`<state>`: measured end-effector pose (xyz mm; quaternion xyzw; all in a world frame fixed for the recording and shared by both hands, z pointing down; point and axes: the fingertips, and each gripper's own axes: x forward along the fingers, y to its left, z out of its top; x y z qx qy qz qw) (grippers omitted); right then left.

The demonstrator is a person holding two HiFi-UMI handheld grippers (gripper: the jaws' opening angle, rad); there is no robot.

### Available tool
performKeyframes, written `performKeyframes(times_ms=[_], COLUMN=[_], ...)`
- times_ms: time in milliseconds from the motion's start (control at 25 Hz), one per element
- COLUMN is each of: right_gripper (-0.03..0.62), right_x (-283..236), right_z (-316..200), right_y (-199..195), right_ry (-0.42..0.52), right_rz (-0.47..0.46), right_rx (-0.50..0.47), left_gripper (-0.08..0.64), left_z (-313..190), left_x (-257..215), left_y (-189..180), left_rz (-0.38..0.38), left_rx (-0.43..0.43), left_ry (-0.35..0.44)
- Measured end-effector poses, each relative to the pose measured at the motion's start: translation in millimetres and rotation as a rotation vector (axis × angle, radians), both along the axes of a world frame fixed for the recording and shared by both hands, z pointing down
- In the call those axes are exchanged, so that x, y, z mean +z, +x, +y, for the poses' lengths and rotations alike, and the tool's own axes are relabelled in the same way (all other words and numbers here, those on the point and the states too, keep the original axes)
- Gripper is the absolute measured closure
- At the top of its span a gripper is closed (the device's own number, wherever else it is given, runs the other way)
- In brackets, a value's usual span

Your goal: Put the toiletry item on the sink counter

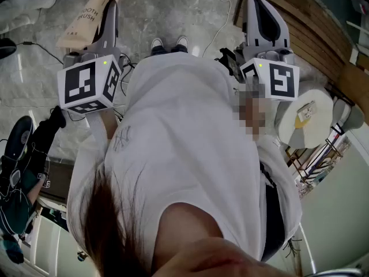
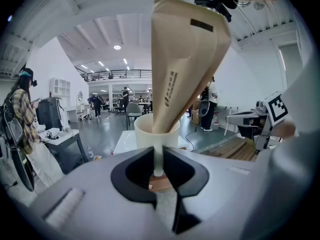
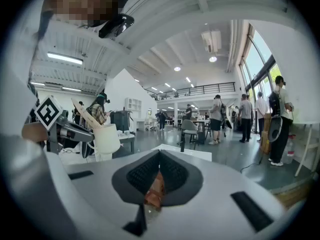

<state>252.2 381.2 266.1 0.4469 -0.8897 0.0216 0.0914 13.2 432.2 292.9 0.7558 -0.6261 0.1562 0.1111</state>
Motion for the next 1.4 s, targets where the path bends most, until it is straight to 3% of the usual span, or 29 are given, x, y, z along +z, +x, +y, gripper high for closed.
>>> performKeyframes(times_ms=[400, 920, 1400], right_gripper=[0.583, 0.583, 0.581], right_x=[-2, -8, -10], right_z=[3, 7, 25], right_y=[-5, -39, -73], right_ry=[0.001, 0.019, 0.037], right_rz=[0.001, 0.005, -0.027], right_rx=[0.001, -0.017, 0.014], left_gripper=[0.505, 0.505, 0.506], left_z=[1, 1, -3], left_x=[-4, -5, -8], left_y=[-4, -34, -61], left_rz=[0.005, 0.014, -0.021], left_rx=[0.004, 0.001, 0.027], left_ry=[0.007, 0.020, 0.146])
